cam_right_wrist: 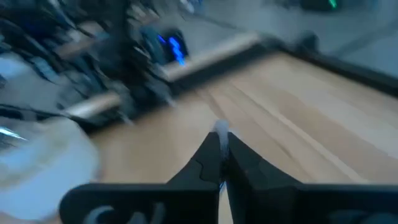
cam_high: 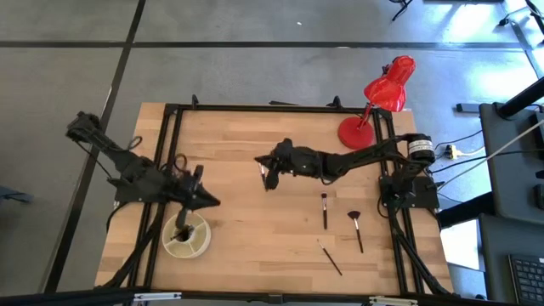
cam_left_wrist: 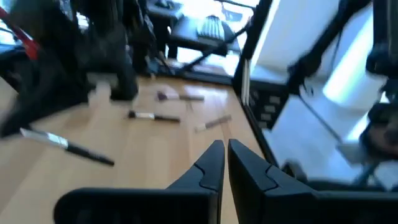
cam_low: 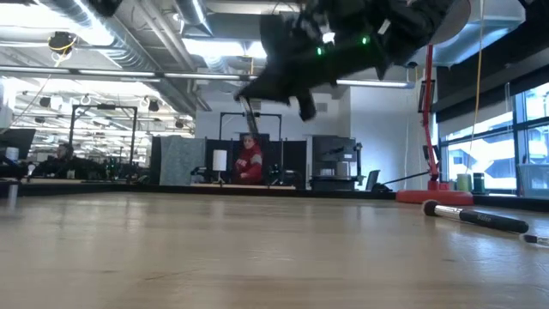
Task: Put items in baskets/containers
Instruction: Put the black powder brush into the white organizer
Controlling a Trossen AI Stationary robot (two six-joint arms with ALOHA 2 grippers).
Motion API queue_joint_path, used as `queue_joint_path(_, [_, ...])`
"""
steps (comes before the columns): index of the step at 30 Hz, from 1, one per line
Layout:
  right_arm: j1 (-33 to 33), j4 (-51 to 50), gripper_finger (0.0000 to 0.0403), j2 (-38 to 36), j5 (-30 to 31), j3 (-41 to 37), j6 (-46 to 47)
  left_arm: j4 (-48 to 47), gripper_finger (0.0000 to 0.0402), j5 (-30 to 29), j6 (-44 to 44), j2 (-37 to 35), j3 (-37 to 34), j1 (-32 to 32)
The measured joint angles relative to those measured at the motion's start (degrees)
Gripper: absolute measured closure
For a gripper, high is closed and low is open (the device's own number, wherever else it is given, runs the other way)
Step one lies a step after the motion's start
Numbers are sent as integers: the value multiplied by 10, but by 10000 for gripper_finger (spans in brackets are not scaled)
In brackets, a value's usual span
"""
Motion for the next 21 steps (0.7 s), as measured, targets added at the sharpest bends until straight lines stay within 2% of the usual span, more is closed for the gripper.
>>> queue_joint_path(3, [23,62,397,3,20,2,-3,4,388,-17,-8,14,-21,-40])
queue_joint_path(7, [59,129,397,41,98,36,-36,-39,397,-86,-68,17,-15,-69])
queue_joint_path(11, [90,172,397,102,110,105,-71,-59,398,-129,-70,12,10,-96])
queue_joint_path(15, [116,222,397,175,109,197,-128,-37,399,-192,-11,10,25,-133])
queue_joint_path(18, [129,253,394,232,109,276,-182,11,398,-240,74,2,29,-166])
queue_joint_path(21, [135,283,393,292,100,358,-228,52,399,-235,166,-4,30,-197])
